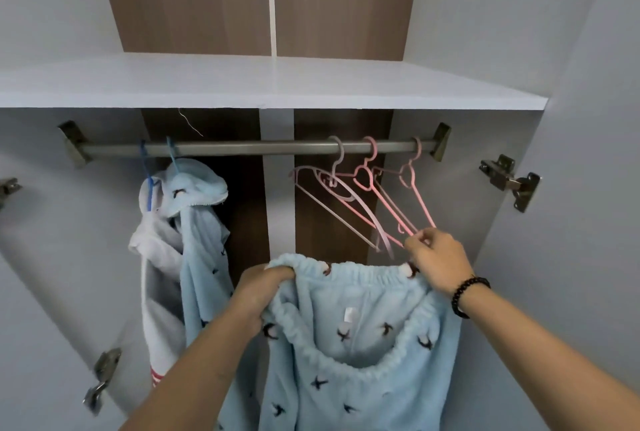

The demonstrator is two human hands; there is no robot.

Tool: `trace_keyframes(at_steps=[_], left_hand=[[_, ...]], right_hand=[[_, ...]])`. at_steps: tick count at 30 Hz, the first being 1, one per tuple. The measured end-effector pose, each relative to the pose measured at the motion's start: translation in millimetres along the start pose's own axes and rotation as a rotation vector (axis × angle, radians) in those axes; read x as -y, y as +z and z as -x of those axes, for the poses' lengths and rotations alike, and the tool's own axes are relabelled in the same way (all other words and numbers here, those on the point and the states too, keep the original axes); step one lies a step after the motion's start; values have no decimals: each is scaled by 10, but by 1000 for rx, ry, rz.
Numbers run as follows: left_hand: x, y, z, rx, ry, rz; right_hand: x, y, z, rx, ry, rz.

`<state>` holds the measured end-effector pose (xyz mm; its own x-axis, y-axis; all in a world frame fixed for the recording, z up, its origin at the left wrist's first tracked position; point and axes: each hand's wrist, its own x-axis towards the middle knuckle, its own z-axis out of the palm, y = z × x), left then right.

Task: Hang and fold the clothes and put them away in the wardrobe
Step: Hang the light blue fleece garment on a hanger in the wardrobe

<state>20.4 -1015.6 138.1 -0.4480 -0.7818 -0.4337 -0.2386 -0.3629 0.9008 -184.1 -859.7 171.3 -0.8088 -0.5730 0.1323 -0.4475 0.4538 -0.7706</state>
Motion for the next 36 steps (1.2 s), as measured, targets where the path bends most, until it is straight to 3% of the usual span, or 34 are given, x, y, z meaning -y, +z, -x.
trace_keyframes(at_steps=[8, 15, 19, 25, 33, 36], left_hand=[[-177, -525, -558, -1, -42, -3], [-187, -750, -823, 5, -7, -41], [-173, -758, -877, 29, -41, -18], [-252, -818, -965, 4, -85, 48], [-312, -713, -976, -48, -45, 73], [-335, -561, -904, -60, -19, 28]], right_hand=[[226, 524, -583, -39, 92, 199], [215, 1020, -893, 185, 223, 489], [208, 1141, -837, 159, 100, 584], [198, 1089, -767, 23, -37, 536], [-199, 817, -574, 235, -51, 654], [-364, 673, -525, 243, -122, 760]])
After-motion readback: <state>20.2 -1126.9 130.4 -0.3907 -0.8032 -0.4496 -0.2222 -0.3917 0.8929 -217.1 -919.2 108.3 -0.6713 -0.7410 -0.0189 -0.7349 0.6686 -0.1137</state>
